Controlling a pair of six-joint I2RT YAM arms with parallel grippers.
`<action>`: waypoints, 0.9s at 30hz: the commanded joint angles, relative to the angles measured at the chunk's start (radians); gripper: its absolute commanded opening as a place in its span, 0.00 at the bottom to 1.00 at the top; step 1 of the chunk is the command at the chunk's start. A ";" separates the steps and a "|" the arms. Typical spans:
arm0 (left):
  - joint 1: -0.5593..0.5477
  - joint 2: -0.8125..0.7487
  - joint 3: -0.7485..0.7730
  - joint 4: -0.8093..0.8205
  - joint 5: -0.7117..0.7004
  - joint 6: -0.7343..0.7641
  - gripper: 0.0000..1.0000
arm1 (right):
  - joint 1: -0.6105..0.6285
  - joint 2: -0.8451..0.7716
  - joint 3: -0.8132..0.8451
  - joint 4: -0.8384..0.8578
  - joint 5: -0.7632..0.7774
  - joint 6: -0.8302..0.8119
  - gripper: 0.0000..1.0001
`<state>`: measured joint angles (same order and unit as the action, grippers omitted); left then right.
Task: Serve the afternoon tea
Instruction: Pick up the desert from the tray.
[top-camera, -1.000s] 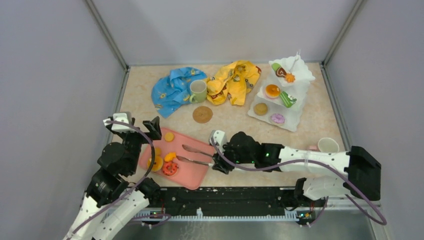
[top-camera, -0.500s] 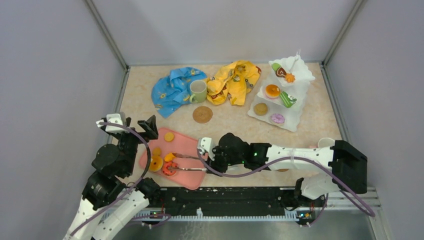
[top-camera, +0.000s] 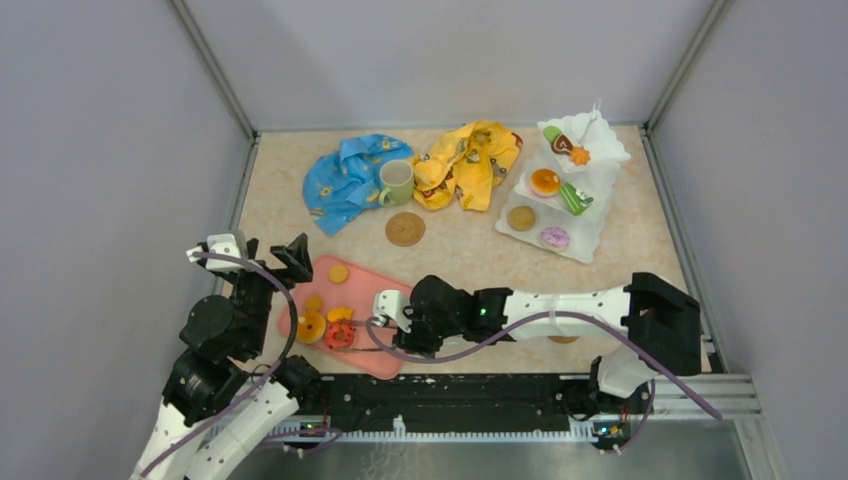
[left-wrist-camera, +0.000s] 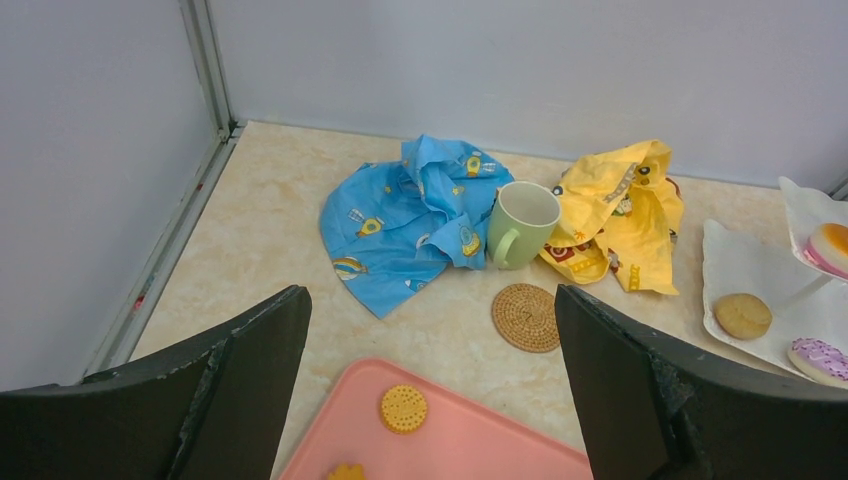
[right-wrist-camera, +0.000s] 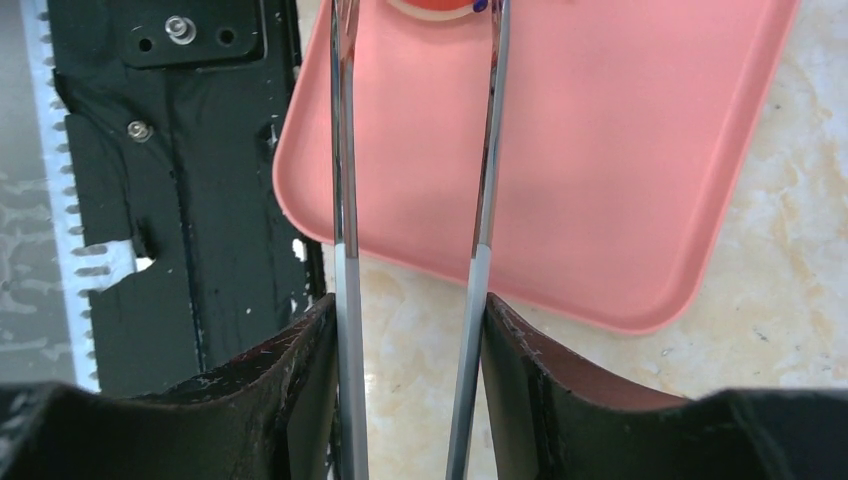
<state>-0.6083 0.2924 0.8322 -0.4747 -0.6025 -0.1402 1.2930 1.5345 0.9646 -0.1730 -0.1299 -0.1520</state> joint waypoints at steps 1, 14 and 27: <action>0.003 -0.022 -0.017 0.015 -0.017 -0.003 0.99 | 0.009 0.022 0.073 0.014 0.056 -0.030 0.49; 0.002 -0.027 -0.016 0.015 -0.025 0.008 0.99 | 0.017 0.089 0.145 -0.029 0.030 -0.046 0.52; 0.004 -0.027 -0.017 0.016 -0.029 0.008 0.99 | 0.023 0.136 0.185 -0.027 0.039 -0.055 0.53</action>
<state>-0.6083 0.2768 0.8204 -0.4789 -0.6205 -0.1387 1.3018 1.6695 1.0889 -0.2329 -0.0879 -0.1921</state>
